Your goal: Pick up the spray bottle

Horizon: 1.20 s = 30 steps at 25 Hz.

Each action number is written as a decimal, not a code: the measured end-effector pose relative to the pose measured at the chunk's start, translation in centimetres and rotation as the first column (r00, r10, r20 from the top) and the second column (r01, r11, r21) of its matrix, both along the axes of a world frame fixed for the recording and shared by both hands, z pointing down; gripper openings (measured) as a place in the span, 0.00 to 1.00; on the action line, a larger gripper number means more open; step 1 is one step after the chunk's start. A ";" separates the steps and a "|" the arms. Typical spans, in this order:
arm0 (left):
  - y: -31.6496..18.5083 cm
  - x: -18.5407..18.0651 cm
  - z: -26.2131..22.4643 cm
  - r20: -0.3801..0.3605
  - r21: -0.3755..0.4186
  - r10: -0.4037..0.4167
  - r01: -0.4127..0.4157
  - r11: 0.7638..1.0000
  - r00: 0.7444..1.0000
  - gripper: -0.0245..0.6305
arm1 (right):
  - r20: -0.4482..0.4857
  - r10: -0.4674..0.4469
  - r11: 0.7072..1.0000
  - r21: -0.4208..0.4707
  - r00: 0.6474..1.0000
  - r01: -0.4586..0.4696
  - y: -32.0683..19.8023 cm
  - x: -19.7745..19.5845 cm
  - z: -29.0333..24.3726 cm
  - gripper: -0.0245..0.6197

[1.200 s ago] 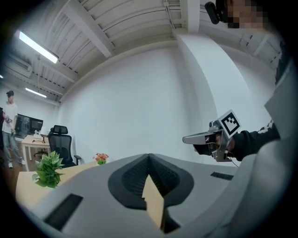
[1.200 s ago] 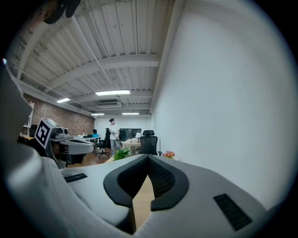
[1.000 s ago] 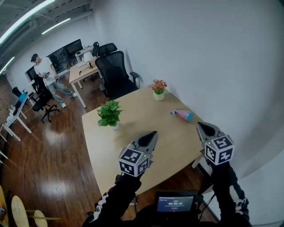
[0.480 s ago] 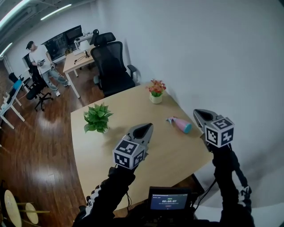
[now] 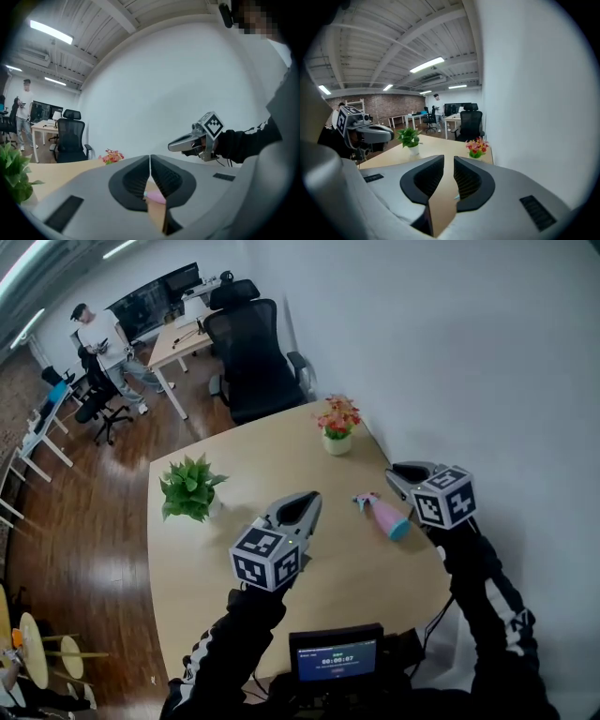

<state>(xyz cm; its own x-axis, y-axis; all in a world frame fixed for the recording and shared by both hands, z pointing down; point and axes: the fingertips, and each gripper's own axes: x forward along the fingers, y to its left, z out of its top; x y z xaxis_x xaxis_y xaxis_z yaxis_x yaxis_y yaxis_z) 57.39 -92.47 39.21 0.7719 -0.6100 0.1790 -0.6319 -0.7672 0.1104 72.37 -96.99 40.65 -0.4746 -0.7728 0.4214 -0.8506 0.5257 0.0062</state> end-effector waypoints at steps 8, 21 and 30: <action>-8.9 0.0 9.0 0.121 -0.152 -0.105 0.123 0.981 0.987 0.06 | -0.011 0.029 0.970 -0.241 1.000 -0.031 -9.9 2.0 10.8 0.27; -17.4 2.9 23.7 0.173 -0.448 -0.070 0.142 0.882 0.982 0.15 | -0.233 -0.094 0.729 -0.678 0.968 -0.093 -14.5 5.5 32.4 0.62; -19.3 3.3 28.1 0.198 -0.488 -0.065 0.156 0.859 0.978 0.15 | -0.233 -0.142 0.631 -0.770 0.962 -0.094 -15.2 5.5 37.6 0.67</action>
<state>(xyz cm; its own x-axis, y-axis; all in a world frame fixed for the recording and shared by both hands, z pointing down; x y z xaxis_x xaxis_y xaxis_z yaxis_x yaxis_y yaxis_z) 60.67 -111.74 67.33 0.6349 -0.4830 0.6031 -0.7530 -0.5616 0.3430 77.84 -112.15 78.29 -0.2760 -0.0986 0.9561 -0.8658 0.4574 -0.2028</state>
